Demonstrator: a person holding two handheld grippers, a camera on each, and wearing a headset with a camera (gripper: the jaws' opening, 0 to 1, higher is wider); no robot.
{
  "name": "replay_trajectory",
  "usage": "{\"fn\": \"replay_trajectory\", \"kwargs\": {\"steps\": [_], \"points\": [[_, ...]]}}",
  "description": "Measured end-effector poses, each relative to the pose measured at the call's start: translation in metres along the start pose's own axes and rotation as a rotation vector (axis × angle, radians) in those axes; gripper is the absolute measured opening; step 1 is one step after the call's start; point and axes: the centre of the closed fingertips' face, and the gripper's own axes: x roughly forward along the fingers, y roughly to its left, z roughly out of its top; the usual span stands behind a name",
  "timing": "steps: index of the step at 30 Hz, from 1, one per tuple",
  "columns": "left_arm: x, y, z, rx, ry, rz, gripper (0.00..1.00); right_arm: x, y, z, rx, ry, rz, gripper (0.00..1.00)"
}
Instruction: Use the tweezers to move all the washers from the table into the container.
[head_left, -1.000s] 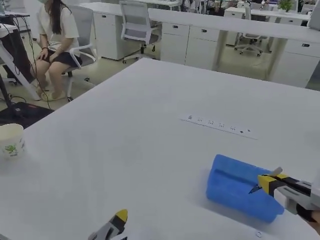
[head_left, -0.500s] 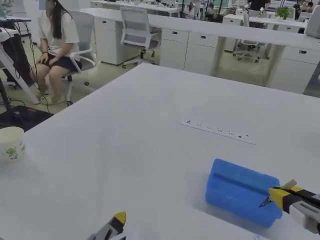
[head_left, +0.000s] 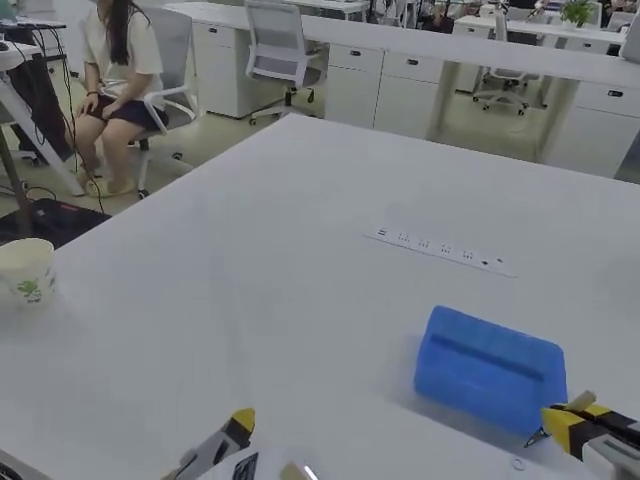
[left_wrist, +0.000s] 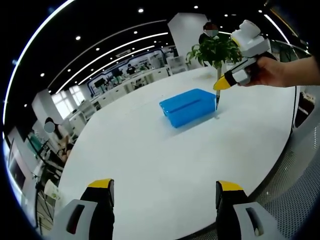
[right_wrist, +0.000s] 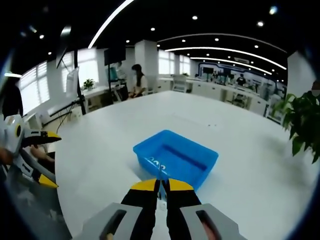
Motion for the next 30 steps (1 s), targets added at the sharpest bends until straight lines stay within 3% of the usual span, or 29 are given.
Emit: {"fn": "replay_trajectory", "kwargs": {"steps": [14, 30], "points": [[0.001, 0.000, -0.002, 0.006, 0.012, 0.001, 0.85, 0.012, -0.009, -0.020, 0.022, 0.052, -0.017, 0.03], [0.000, 0.000, -0.003, 0.008, 0.018, 0.001, 0.85, 0.011, -0.010, -0.020, 0.051, 0.044, -0.025, 0.03]]}}
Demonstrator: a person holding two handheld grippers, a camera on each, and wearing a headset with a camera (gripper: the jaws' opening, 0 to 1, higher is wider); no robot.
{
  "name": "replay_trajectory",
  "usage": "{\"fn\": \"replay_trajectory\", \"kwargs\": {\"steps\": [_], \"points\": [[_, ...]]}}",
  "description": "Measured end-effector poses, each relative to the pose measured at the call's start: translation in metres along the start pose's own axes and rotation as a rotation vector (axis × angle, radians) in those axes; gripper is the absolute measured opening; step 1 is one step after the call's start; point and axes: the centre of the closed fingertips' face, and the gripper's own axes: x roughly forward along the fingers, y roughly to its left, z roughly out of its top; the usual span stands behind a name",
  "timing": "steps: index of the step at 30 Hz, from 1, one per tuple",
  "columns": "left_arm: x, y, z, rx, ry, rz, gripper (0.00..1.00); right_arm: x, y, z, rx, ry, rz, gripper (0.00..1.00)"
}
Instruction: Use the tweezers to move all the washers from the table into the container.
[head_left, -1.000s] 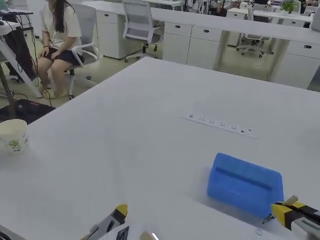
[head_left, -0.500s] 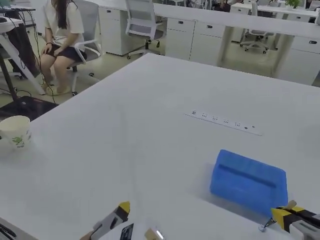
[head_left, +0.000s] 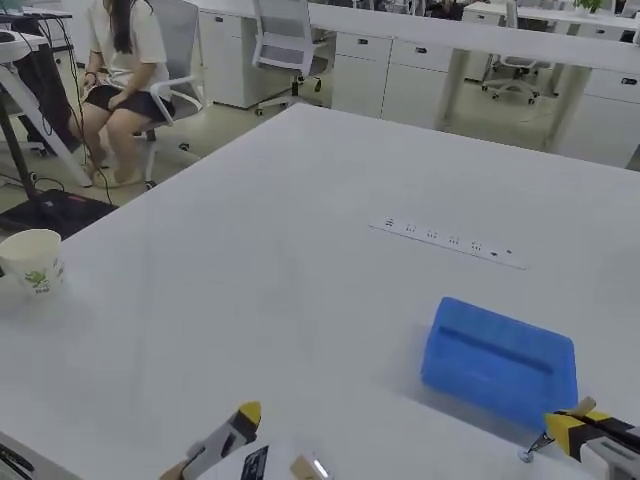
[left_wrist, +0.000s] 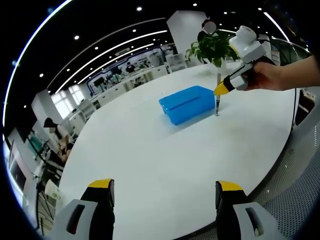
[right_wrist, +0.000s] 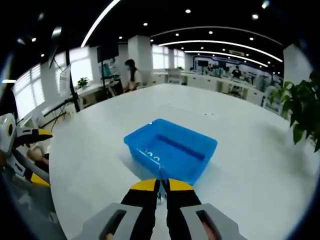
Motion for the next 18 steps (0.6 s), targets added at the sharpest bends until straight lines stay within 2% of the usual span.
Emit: {"fn": "replay_trajectory", "kwargs": {"steps": [8, 9, 10, 11, 18], "points": [[0.0001, -0.0003, -0.0004, 0.002, 0.004, -0.001, 0.85, 0.0019, -0.0018, -0.0007, 0.019, -0.006, -0.004, 0.02], [0.0000, -0.0003, -0.0003, 0.003, 0.004, -0.001, 0.85, 0.0018, -0.0005, -0.0049, 0.022, 0.019, 0.003, 0.02], [0.0001, -0.0003, -0.0002, 0.003, 0.003, -0.002, 0.85, 0.0005, 0.0010, -0.0022, 0.037, -0.001, 0.008, 0.02], [0.0001, -0.0004, -0.0002, 0.003, 0.003, -0.002, 0.85, 0.0010, 0.0019, -0.0026, 0.046, 0.002, 0.012, 0.02], [0.0009, -0.0003, -0.0006, 0.004, 0.006, -0.002, 0.85, 0.0012, 0.0007, -0.0032, 0.020, 0.013, 0.007, 0.02]]}}
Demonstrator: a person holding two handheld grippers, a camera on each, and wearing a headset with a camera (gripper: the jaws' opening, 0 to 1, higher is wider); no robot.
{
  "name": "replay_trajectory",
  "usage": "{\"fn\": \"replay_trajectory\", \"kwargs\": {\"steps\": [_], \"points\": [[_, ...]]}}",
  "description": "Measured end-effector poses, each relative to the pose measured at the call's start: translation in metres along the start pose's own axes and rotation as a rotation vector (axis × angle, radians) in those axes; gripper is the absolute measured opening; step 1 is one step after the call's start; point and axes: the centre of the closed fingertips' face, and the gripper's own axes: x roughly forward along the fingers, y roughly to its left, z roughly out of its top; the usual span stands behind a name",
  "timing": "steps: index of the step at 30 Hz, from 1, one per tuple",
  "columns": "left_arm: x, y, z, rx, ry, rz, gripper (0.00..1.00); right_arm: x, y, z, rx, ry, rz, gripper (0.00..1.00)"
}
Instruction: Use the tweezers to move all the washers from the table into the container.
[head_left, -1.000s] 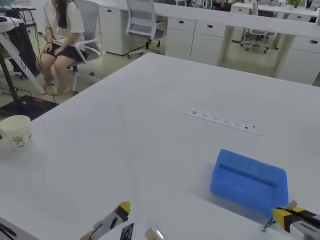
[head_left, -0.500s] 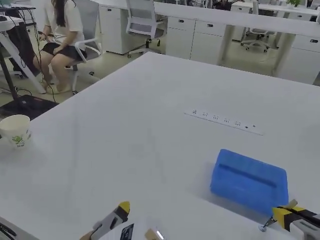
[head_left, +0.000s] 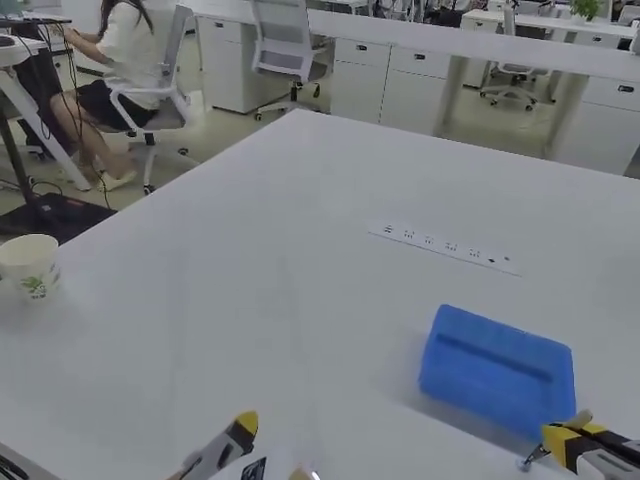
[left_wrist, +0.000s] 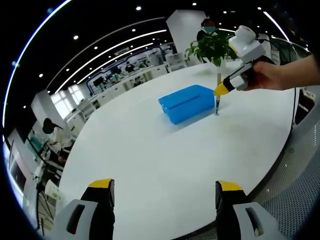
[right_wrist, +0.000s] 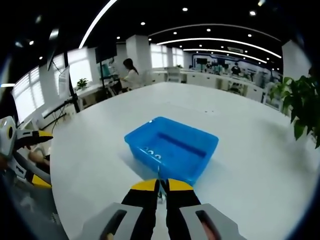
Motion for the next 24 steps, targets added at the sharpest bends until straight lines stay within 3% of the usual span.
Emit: {"fn": "replay_trajectory", "kwargs": {"steps": [5, 11, 24], "points": [[0.001, 0.000, 0.000, 0.001, 0.002, 0.001, 0.85, -0.001, -0.003, -0.001, -0.061, 0.023, 0.004, 0.01], [0.001, 0.001, 0.000, 0.000, -0.001, 0.005, 0.84, -0.007, -0.003, 0.003, -0.048, 0.015, 0.018, 0.01], [0.000, 0.002, 0.001, -0.006, -0.008, 0.011, 0.85, -0.025, 0.006, 0.036, -0.030, -0.047, 0.025, 0.01]]}}
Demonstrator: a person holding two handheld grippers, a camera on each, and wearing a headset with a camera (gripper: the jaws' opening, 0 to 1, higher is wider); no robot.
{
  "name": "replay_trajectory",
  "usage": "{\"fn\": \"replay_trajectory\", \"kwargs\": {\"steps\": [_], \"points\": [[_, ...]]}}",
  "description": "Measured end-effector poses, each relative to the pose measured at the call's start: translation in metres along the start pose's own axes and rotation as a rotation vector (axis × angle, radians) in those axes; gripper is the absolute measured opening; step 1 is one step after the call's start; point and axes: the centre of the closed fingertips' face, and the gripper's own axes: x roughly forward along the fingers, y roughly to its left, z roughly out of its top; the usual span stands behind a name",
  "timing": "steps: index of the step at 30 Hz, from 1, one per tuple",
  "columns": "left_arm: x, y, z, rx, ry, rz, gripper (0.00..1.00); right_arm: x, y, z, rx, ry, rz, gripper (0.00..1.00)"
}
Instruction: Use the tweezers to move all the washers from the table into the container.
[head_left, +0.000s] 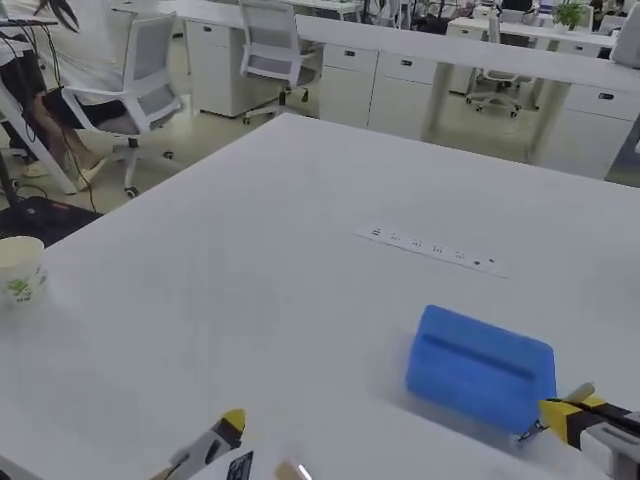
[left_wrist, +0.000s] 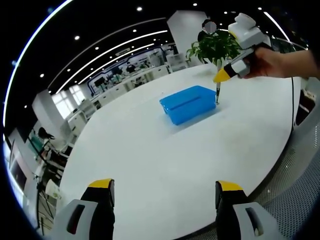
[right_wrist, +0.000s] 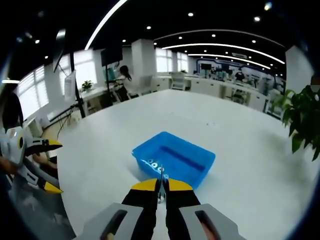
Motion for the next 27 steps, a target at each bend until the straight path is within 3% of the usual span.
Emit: {"fn": "replay_trajectory", "kwargs": {"steps": [13, 27], "points": [[0.000, -0.002, -0.003, 0.010, 0.015, -0.009, 0.85, -0.002, -0.001, 0.027, -0.015, -0.055, 0.004, 0.01], [0.001, -0.003, -0.006, 0.015, 0.034, -0.011, 0.85, 0.015, -0.014, 0.047, -0.016, -0.083, -0.020, 0.01]]}}
